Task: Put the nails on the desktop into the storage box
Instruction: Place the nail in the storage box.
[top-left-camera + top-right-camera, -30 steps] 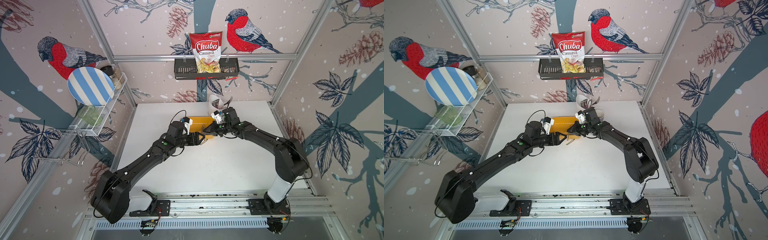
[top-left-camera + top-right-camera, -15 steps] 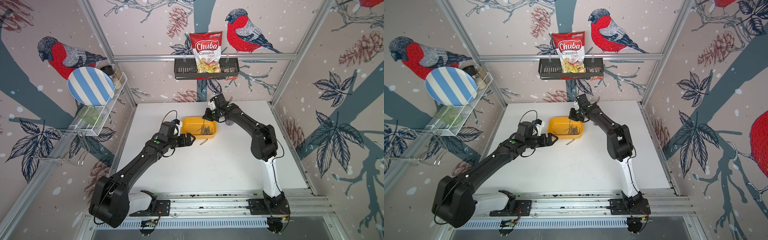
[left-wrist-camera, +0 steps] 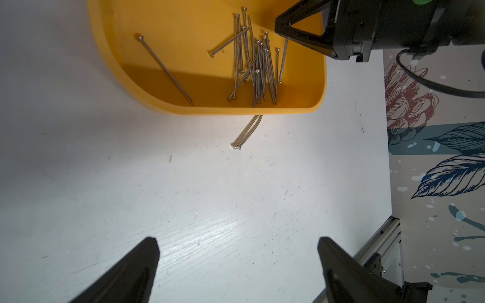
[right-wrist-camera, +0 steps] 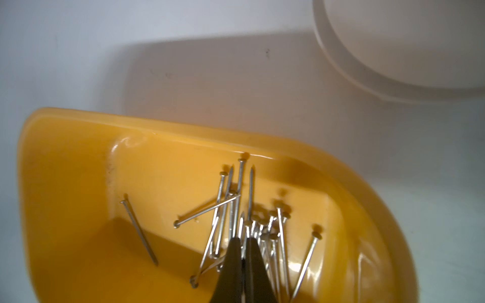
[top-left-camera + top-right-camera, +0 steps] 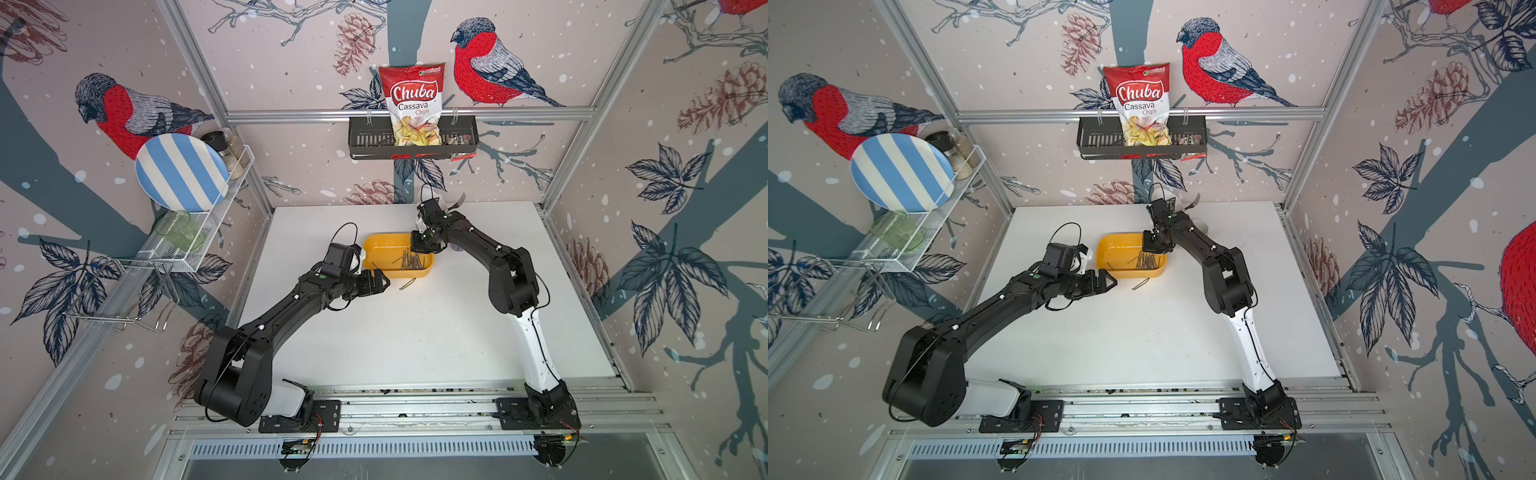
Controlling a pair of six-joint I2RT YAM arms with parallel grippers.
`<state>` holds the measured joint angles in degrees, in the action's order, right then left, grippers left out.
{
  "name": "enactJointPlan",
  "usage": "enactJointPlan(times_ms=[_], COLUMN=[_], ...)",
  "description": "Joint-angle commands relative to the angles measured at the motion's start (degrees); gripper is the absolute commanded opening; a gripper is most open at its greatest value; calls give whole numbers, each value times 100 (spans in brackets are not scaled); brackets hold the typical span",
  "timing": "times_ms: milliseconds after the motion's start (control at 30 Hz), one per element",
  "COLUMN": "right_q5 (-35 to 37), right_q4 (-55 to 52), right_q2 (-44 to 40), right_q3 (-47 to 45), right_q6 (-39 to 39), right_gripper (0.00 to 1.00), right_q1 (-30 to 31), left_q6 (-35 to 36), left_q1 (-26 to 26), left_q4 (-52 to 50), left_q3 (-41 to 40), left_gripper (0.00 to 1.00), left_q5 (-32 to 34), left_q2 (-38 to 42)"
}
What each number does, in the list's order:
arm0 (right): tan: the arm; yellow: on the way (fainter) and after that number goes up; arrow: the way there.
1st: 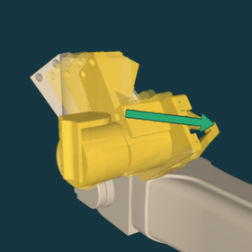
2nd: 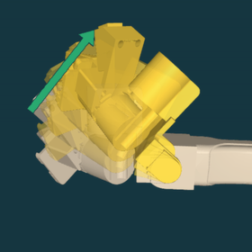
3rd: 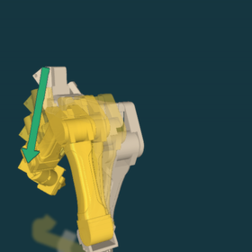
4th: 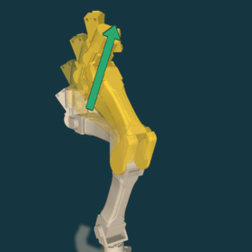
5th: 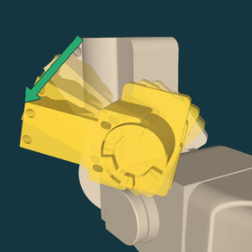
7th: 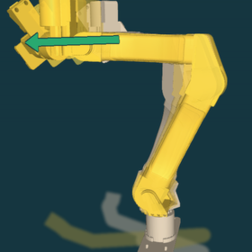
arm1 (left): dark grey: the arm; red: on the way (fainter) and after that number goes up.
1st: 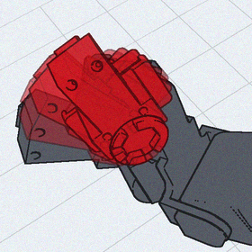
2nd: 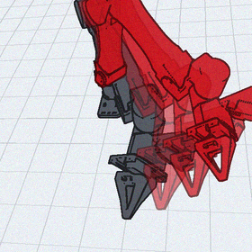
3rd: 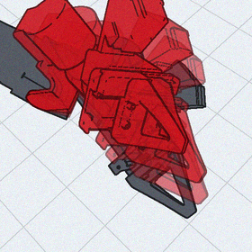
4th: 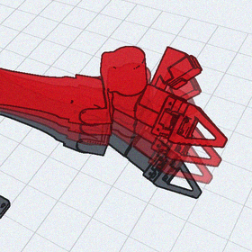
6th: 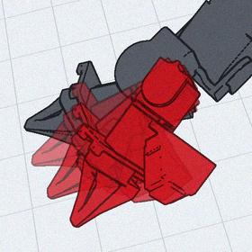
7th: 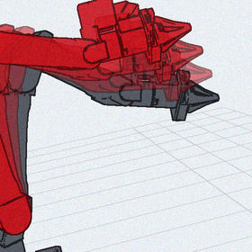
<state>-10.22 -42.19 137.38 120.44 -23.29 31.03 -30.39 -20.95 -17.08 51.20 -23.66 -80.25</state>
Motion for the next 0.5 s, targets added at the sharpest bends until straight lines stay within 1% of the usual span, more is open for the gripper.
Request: enactJointPlan(times_ms=[0,100,200,267,333,467], right_q5=[308,185,192,218,199,418], right_q4=[-120,-147,-119,-234,-335,-500], right_q2=[42,82,10,-7,-55,-431], right_q3=[-50,-83,-63,166,365,365], right_q6=[378,356,366,369,383,386], right_gripper=[0,1,14,21,31,35], right_q1=[-31,-47,-8,38,96,209], left_q6=[-371,-256,84,363,609,909], left_q1=[12,-8,-59,-67,-113,-345], left_q4=[225,122,34,29,80,112], left_q3=[-17,-12,30,82,125,273], left_gripper=[96,95,94,90,87,79], left_q5=[177,254,285,250,247,417], left_q2=[52,13,-123,-258,-401,-670])
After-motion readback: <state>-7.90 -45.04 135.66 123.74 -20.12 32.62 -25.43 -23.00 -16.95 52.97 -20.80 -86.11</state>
